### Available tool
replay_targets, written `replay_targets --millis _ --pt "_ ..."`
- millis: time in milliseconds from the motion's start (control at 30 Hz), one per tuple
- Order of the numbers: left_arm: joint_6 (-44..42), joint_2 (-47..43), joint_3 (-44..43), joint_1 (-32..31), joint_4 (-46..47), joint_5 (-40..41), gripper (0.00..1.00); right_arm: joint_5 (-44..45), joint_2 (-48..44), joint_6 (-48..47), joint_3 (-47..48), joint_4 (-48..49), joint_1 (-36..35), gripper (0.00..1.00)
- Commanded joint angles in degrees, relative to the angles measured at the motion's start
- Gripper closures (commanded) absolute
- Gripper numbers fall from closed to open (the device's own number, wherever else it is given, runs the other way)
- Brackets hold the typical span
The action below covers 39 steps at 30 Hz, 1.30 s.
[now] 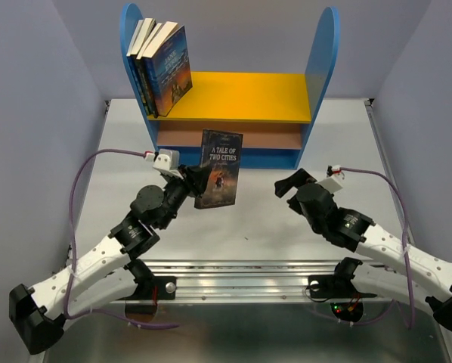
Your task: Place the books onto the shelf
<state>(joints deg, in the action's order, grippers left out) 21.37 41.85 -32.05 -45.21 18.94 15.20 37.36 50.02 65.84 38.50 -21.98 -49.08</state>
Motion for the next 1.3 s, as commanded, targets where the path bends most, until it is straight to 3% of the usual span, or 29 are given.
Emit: replay_targets --millis 0,200,333,433,467,567,667,833,933,1267 --pt "-14.1 -4.7 -10.2 -2.4 12.3 -0.1 1.0 8.5 -2.8 -0.7 -0.6 -2.5 0.3 0.0" --pt "-19.3 -5.5 -18.5 -2.7 13.8 -1.3 1.0 9.9 -3.8 -0.2 -1.1 -2.5 0.3 0.0" --pt "-20.5 1.0 -26.1 -2.7 13.6 0.4 1.0 9.0 -3.0 0.0 0.3 -2.5 0.3 0.0" --pt "-20.7 6.0 -29.0 -2.7 13.7 2.5 1.0 5.5 -2.1 -10.9 1.8 5.1 0.3 0.0" --pt "-21.1 7.0 -30.2 -2.7 15.8 3.3 1.0 -0.7 -1.9 -20.7 2.4 8.2 0.3 0.0" --pt "-26.3 9.5 -28.8 -2.7 23.6 6.6 1.0 -10.2 -0.8 -28.7 3.7 15.5 0.3 0.0" --pt "-30.9 12.9 -27.8 -2.7 36.3 10.3 1.0 -11.3 1.9 -32.0 6.2 16.1 0.3 0.0" --pt "-40.3 20.4 -26.3 -2.3 59.3 7.3 1.0 -11.4 6.2 -35.8 9.6 16.3 0.3 0.0" --pt "-39.8 25.4 -32.7 -0.2 59.7 6.9 1.0 -12.3 8.9 -37.5 12.1 16.3 0.3 0.0" --pt "-35.6 39.5 -42.6 10.3 68.2 -0.1 1.0 -17.9 12.4 -37.4 12.4 16.5 3.3 0.0"
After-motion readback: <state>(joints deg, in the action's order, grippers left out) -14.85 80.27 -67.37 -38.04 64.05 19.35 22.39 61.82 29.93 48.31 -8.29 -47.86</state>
